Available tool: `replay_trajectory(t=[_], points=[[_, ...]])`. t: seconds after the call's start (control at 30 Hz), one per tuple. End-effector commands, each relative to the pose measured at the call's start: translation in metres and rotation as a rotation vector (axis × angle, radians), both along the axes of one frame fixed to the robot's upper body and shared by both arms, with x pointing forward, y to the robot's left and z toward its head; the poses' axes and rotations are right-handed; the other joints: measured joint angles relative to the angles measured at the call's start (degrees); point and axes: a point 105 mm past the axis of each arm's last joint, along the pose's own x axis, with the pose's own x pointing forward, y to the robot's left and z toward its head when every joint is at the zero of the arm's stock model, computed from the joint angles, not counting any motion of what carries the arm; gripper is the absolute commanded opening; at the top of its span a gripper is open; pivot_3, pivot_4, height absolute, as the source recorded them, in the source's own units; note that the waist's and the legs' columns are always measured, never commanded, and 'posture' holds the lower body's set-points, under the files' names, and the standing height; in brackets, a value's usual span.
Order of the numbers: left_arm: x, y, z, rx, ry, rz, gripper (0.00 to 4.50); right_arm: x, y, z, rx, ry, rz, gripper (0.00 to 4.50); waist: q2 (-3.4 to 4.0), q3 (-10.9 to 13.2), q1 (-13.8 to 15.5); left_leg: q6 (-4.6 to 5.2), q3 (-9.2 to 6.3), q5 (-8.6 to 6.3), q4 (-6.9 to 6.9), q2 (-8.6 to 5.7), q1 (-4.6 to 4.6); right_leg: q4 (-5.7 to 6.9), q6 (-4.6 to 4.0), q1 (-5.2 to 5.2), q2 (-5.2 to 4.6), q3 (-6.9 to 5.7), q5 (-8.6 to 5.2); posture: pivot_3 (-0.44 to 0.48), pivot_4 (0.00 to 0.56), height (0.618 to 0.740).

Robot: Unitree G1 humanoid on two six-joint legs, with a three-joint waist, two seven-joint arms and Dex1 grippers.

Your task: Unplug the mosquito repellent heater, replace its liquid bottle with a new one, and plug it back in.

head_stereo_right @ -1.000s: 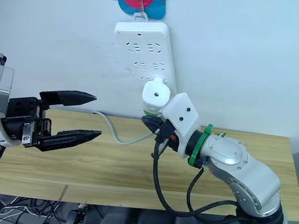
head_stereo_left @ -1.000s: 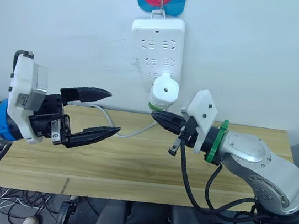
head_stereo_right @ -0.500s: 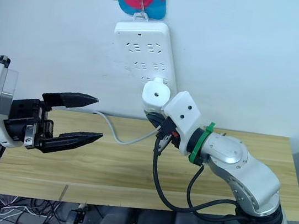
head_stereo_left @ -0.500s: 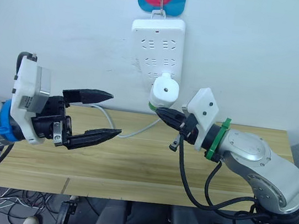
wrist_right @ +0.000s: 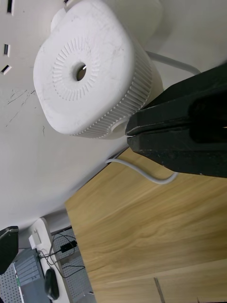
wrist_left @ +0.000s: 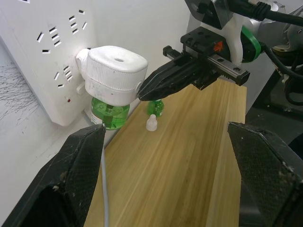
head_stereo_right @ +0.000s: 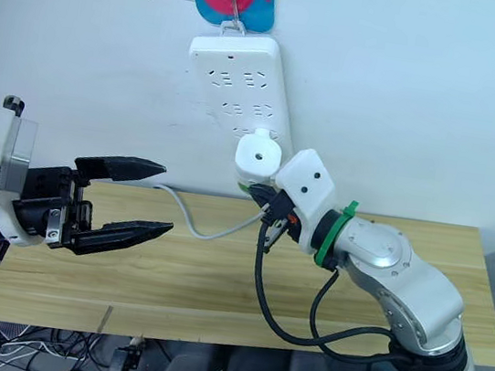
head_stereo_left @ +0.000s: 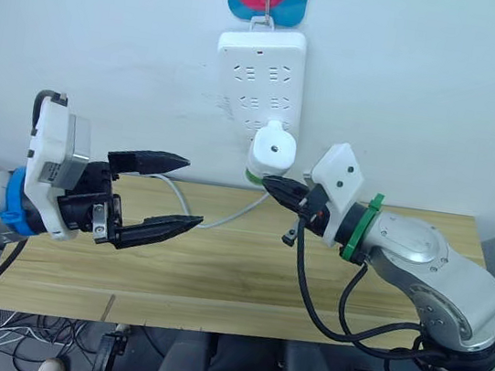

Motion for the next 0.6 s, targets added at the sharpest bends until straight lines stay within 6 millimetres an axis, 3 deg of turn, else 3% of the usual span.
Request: replay_trajectory(t=[0.03,0.6], points=[[-0.001,-0.002,0.004,-0.006,-0.029,-0.013,4.34,0.000,-0.003,0.015,0.034,-0.048,-0.027,0.02,0.00,0.0,0.0,0.00,0.00,0.00,0.00,0.00,0.00,0.00,0.00,0.00,0.00,0.00,0.00,-0.161,0.341,0.740],[0.001,-0.004,0.002,-0.014,-0.028,-0.015,4.34,0.011,-0.013,0.021,0.025,-0.047,-0.102,0.02,0.00,0.0,0.0,0.00,-0.01,0.00,0.00,0.00,0.03,0.02,0.00,0.01,0.00,0.01,0.00,-0.176,0.344,0.740]])
